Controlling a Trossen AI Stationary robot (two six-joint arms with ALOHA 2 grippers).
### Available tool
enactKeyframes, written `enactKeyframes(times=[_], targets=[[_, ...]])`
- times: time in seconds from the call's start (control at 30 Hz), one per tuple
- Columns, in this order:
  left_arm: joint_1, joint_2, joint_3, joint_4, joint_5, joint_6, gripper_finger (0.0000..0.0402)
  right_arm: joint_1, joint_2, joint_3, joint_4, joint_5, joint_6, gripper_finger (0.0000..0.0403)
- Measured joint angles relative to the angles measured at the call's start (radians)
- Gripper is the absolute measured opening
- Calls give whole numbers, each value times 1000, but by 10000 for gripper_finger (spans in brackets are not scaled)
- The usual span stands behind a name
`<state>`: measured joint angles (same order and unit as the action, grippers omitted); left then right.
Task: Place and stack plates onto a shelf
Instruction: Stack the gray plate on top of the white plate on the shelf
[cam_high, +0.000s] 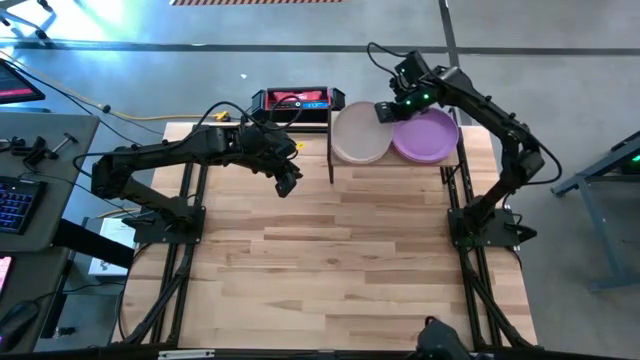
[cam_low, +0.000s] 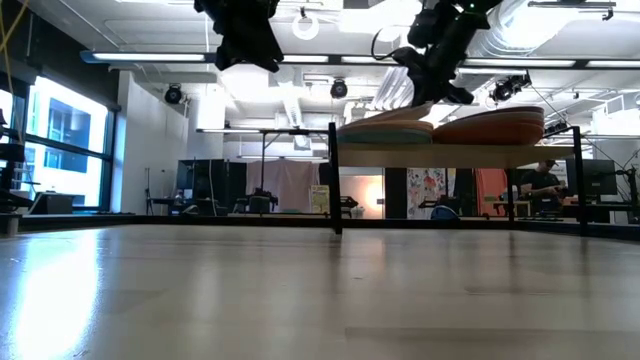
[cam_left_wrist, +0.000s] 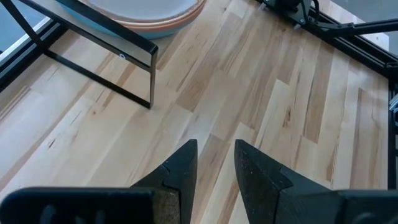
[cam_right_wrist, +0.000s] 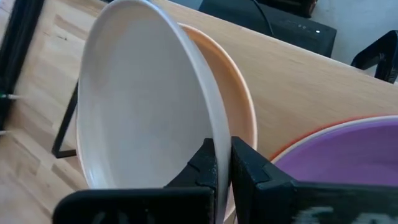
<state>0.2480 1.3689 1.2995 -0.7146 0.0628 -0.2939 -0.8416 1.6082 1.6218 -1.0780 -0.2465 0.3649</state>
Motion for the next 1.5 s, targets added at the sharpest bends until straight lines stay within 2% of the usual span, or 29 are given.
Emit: enactKeyframes(times=[0.13,0.57,0.73,0.97,1.5], targets=[[0,0,0,0,0,0,97,12,3,0,2,34,9,1],[0,0,0,-22,2,-16,97,31,3,0,6,41,64,2],[0,0,0,-26,2,-16,97,46,3,0,7,82,81,35],[0,0,0,-26,2,-8,97,46,3,0,7,87,127,85],[0,0,0,-26,2,8,97,14,-18,0,-55,69,106,94]])
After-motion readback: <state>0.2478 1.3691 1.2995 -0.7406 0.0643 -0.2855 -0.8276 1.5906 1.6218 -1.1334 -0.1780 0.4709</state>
